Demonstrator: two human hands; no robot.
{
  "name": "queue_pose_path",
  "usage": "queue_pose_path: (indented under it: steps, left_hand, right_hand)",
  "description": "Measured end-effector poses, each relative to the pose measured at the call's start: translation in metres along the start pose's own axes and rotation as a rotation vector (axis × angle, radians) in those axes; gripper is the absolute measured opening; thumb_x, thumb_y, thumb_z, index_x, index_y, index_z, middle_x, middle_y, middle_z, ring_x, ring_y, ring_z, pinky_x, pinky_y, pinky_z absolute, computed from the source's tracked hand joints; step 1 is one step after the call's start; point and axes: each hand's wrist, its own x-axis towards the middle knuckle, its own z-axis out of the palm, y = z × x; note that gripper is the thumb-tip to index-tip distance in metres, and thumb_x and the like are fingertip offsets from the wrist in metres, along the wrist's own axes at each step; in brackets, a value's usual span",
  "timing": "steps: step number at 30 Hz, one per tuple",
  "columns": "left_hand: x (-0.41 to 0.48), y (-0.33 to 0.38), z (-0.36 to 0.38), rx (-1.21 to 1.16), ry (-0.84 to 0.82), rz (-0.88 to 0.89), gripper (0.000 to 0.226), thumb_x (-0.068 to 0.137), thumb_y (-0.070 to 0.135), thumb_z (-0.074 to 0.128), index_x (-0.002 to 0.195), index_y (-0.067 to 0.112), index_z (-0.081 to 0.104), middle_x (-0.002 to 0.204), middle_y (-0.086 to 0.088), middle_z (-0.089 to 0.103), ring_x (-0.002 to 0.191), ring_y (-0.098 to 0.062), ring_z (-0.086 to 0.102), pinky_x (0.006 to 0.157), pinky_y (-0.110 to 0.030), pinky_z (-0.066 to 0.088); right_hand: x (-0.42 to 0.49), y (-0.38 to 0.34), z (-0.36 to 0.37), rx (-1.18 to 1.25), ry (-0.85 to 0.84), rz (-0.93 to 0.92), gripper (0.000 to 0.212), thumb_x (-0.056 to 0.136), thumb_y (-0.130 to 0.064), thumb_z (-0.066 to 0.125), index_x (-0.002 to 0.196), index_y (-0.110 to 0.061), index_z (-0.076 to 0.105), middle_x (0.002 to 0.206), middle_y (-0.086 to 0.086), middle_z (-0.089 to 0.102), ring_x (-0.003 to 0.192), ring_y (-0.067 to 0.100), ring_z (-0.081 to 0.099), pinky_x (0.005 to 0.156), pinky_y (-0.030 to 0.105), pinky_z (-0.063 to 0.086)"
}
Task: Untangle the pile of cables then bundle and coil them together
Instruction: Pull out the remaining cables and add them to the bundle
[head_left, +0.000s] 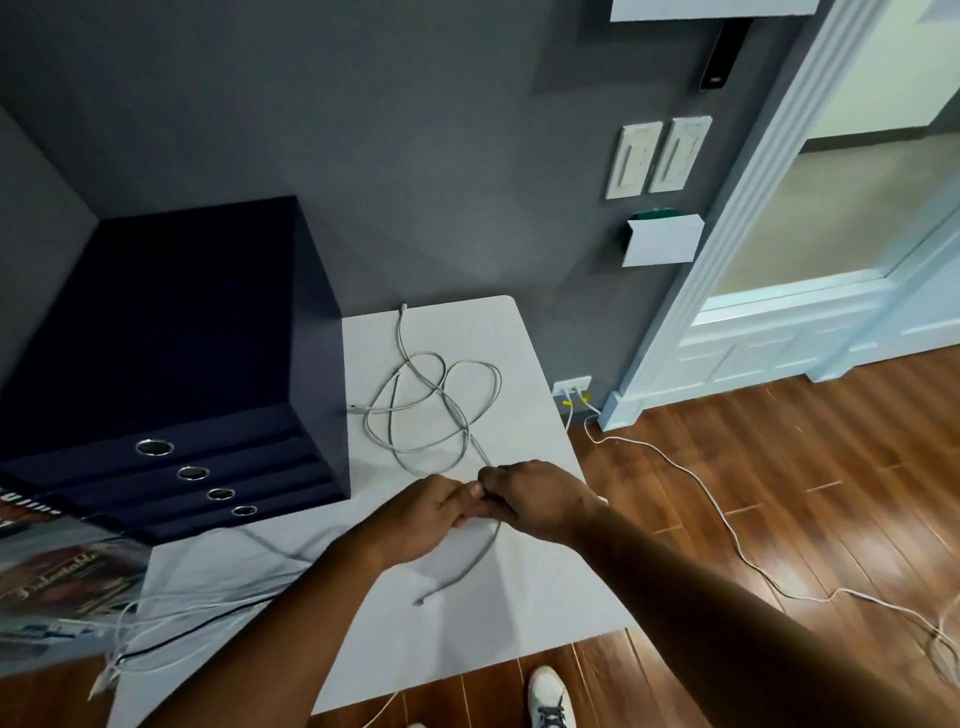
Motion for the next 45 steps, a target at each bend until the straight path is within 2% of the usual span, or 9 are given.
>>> queue_pose_path:
  steps: [10, 13, 17, 23, 26, 29, 37, 40, 45]
  left_hand:
    - [-0.02, -0.025, -0.027, 0.032, 0.106, 0.005, 0.047, 0.103, 0.043, 0.045, 0.065, 0.019, 0.035, 0.058, 0.008, 0.03, 0.055, -0.006, 0.026, 0.055, -0.027, 0.024]
    - [-0.019, -0.023, -0.023, 0.055, 0.076, -0.011, 0.048, 0.103, 0.047, 0.043, 0.067, 0.017, 0.034, 0.061, 0.006, 0.027, 0.057, -0.008, 0.025, 0.055, -0.027, 0.023]
    - [-0.022, -0.02, -0.021, 0.066, 0.067, -0.008, 0.047, 0.103, 0.047, 0.043, 0.068, 0.017, 0.034, 0.062, 0.005, 0.027, 0.057, -0.007, 0.025, 0.052, -0.023, 0.022]
    - [-0.028, -0.02, -0.025, 0.031, 0.058, -0.004, 0.049, 0.101, 0.051, 0.043, 0.067, 0.018, 0.032, 0.062, 0.006, 0.025, 0.057, -0.008, 0.023, 0.052, -0.023, 0.021]
    - [-0.036, -0.026, -0.029, 0.006, 0.05, -0.011, 0.05, 0.1, 0.053, 0.044, 0.066, 0.018, 0.031, 0.063, 0.005, 0.024, 0.058, -0.01, 0.024, 0.053, -0.025, 0.021]
    - [-0.038, -0.026, -0.026, 0.0, 0.029, -0.018, 0.05, 0.099, 0.054, 0.043, 0.066, 0.02, 0.031, 0.063, 0.004, 0.025, 0.058, -0.011, 0.024, 0.055, -0.028, 0.022]
    - [-0.035, -0.021, -0.018, 0.005, -0.021, 0.022, 0.06, 0.097, 0.065, 0.041, 0.068, 0.014, 0.03, 0.066, 0.0, 0.025, 0.06, -0.014, 0.025, 0.059, -0.034, 0.024]
    - [-0.035, -0.024, -0.013, 0.014, -0.033, 0.023, 0.063, 0.093, 0.071, 0.039, 0.068, 0.014, 0.029, 0.066, 0.0, 0.025, 0.06, -0.014, 0.026, 0.06, -0.034, 0.025]
    - [-0.03, -0.023, -0.001, 0.015, -0.044, 0.024, 0.055, 0.1, 0.057, 0.042, 0.068, 0.016, 0.028, 0.065, 0.002, 0.025, 0.06, -0.015, 0.026, 0.06, -0.034, 0.025]
  right_hand:
    - [-0.019, 0.046, 0.006, 0.009, 0.003, 0.197, 0.063, 0.085, -0.077, 0.025, 0.09, -0.02, 0.051, 0.088, 0.007, 0.067, 0.088, 0.032, 0.062, 0.062, 0.033, 0.034]
    - [-0.023, 0.054, 0.007, 0.007, 0.006, 0.287, 0.078, 0.073, -0.089, 0.018, 0.08, -0.018, 0.051, 0.068, 0.002, 0.057, 0.076, 0.03, 0.058, 0.059, 0.031, 0.029]
    - [-0.024, 0.069, 0.013, -0.057, 0.015, 0.423, 0.049, 0.086, -0.066, 0.055, 0.073, -0.02, 0.047, 0.062, -0.003, 0.048, 0.076, 0.026, 0.059, 0.058, 0.029, 0.03]
    - [-0.025, 0.09, 0.032, 0.006, 0.152, 0.64, 0.038, 0.098, -0.047, 0.05, 0.086, -0.014, 0.063, 0.085, 0.011, 0.07, 0.086, 0.039, 0.064, 0.07, 0.039, 0.051]
    - [-0.036, 0.103, 0.035, 0.099, 0.195, 0.683, 0.027, 0.097, -0.037, 0.055, 0.099, -0.015, 0.071, 0.091, 0.013, 0.072, 0.089, 0.042, 0.064, 0.074, 0.044, 0.051]
    - [-0.038, 0.101, 0.042, 0.16, 0.313, 0.721, 0.035, 0.099, -0.042, 0.052, 0.09, -0.012, 0.069, 0.083, 0.016, 0.07, 0.085, 0.043, 0.061, 0.07, 0.045, 0.048]
    - [-0.032, 0.089, 0.062, 0.406, 0.466, 0.899, 0.034, 0.1, -0.047, 0.045, 0.094, -0.014, 0.052, 0.088, 0.015, 0.062, 0.089, 0.04, 0.058, 0.078, 0.045, 0.047]
    - [-0.035, 0.088, 0.07, 0.541, 0.461, 0.944, 0.035, 0.101, -0.044, 0.046, 0.095, -0.012, 0.059, 0.091, 0.009, 0.063, 0.09, 0.028, 0.058, 0.077, 0.031, 0.04]
    - [-0.05, 0.105, 0.09, 0.662, 0.419, 0.975, 0.041, 0.099, -0.044, 0.05, 0.077, -0.014, 0.065, 0.077, -0.001, 0.068, 0.077, 0.018, 0.062, 0.071, 0.029, 0.042]
